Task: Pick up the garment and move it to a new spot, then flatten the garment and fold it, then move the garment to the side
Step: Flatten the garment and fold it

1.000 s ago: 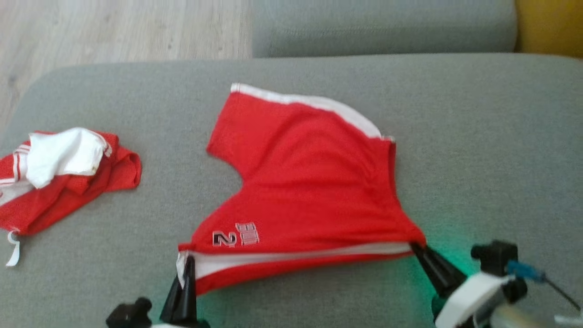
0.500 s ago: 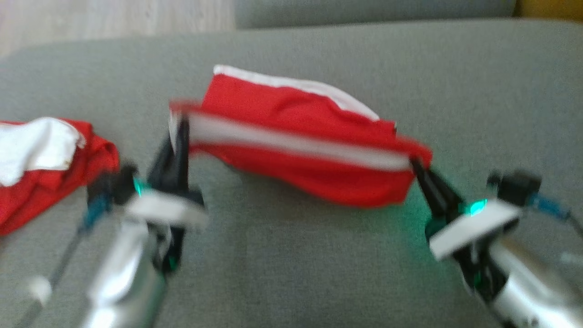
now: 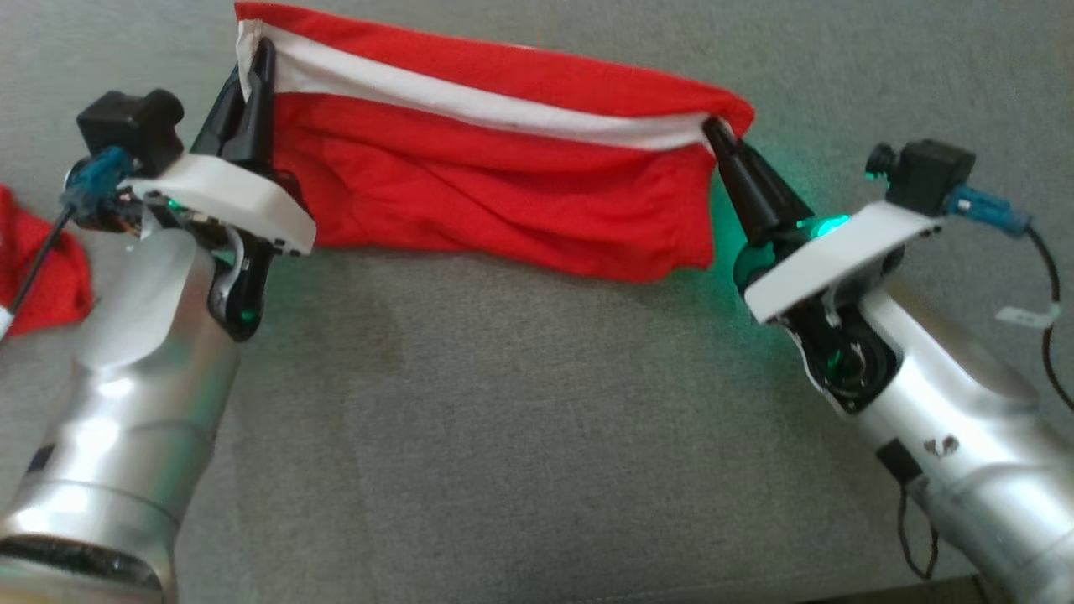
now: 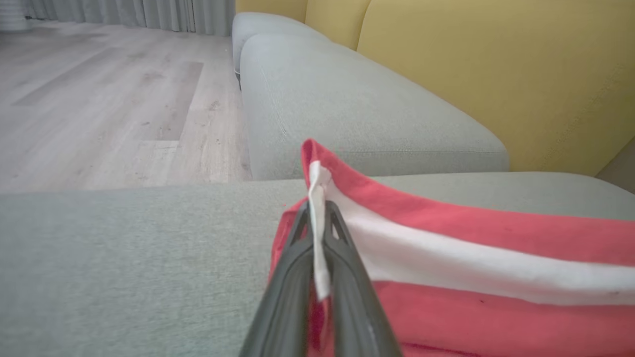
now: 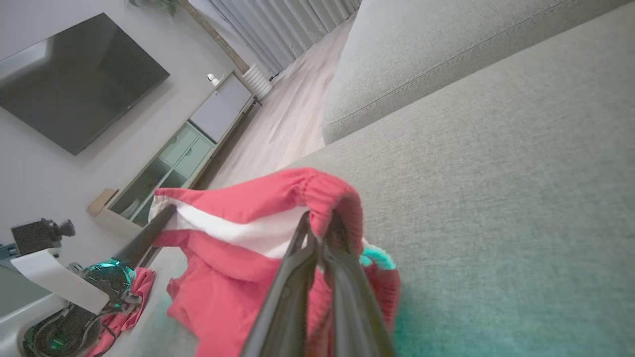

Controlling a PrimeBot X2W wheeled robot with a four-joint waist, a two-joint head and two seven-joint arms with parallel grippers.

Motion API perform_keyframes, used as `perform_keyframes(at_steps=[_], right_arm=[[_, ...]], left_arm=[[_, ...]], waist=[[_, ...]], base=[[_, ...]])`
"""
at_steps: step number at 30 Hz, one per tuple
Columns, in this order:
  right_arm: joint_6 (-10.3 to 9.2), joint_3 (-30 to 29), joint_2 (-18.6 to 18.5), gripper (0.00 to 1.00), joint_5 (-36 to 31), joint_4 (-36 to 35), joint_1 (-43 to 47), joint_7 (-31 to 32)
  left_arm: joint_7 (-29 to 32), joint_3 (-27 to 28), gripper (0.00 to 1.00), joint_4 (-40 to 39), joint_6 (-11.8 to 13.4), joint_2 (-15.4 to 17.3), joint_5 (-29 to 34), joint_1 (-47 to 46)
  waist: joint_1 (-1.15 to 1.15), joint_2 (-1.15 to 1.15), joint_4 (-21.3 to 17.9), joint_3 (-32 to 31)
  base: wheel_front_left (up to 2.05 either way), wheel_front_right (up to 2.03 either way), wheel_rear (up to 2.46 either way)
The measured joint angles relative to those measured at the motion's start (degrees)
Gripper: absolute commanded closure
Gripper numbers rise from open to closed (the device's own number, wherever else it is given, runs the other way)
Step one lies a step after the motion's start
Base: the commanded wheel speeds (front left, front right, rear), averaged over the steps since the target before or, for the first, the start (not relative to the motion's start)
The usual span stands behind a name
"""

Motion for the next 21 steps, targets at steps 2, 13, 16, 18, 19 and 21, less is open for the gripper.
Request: perform_keyframes(at_steps=[2,13,16,18,19,21], right_arm=[[0.01,0.48,0.25,1.0,0.81,0.54,-1.43,-0.4],[0.0,4.04,0.8,0.0,0.65,6.88,-3.59,-3.25],[0.0,2.63,1.04,0.0,-2.57,9.69,-3.58,-4.07],[0.0,-0.65,1.37,0.0,-6.36,10.39,-3.45,-4.07],[0.0,-3.03,1.64,0.0,-8.82,10.46,-3.25,-4.08],[0.0,-8.73,2.43,0.0,-14.82,10.61,-2.57,-4.09]], left_arm=[[-0.19,-1.14,1.0,2.16,0.0,-0.09,-0.88,-1.43],[-2.22,-5.01,0.0,9.71,0.0,-0.53,-5.02,-4.03],[-2.99,-4.83,0.0,11.05,0.0,-0.54,-5.57,-3.91],[-3.27,-4.31,0.0,11.48,0.15,-0.54,-5.56,-3.43],[-3.27,-3.44,0.0,11.21,0.66,-0.62,-5.46,-2.83],[-3.28,-1.34,0.0,8.69,2.52,-0.62,-4.12,-0.88]], waist=[[-0.01,0.0,-0.67,1.25],[-0.03,0.0,-1.71,1.47],[-0.03,0.0,-1.58,0.4],[-0.03,0.0,-1.44,-0.42],[-0.03,0.0,-1.35,-0.84],[-0.03,0.0,-1.14,-1.73]], base=[[0.0,0.0,0.0],[0.0,0.0,0.0],[0.0,0.0,0.0],[0.0,0.0,0.0],[0.0,0.0,0.0],[0.0,0.0,0.0]])
